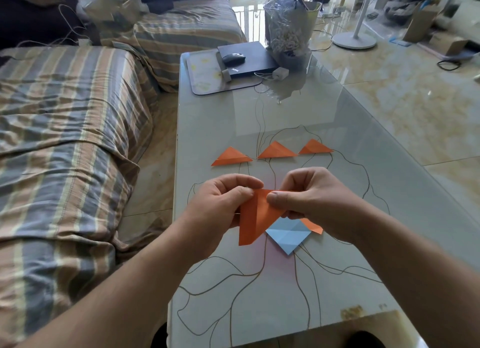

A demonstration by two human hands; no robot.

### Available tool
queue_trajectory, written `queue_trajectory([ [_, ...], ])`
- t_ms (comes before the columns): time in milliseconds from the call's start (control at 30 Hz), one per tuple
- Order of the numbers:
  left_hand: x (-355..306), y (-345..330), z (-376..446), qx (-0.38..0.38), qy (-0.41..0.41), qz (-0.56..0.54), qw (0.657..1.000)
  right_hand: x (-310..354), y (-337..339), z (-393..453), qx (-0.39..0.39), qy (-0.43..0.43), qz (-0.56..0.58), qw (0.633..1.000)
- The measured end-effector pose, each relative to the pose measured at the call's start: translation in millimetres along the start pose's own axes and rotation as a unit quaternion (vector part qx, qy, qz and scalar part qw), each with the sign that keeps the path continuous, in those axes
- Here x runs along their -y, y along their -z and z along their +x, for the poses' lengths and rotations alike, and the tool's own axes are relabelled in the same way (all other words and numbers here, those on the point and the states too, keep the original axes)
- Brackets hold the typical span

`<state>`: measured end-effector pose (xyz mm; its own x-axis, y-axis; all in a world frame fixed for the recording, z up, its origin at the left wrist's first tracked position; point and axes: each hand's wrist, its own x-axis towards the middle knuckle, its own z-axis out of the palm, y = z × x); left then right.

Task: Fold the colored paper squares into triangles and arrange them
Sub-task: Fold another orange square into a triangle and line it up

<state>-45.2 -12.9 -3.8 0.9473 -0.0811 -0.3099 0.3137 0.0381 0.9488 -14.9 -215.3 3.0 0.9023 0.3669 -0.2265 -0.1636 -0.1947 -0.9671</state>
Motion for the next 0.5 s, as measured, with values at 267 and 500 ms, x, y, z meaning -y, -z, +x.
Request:
queue_trajectory([
  [267,1.2,-0.6,-2.2,-0.005,-0.045,0.037,0.998,-1.8,-2.4,0.5,-0.018,0.006,-0.013,1.0],
  [500,2.8,2.3,-2.0,-0.004,-0.07,0.065,0.995,-2.2,-4.1,-0.3,-0.022,0.024,-0.023,0.999],
])
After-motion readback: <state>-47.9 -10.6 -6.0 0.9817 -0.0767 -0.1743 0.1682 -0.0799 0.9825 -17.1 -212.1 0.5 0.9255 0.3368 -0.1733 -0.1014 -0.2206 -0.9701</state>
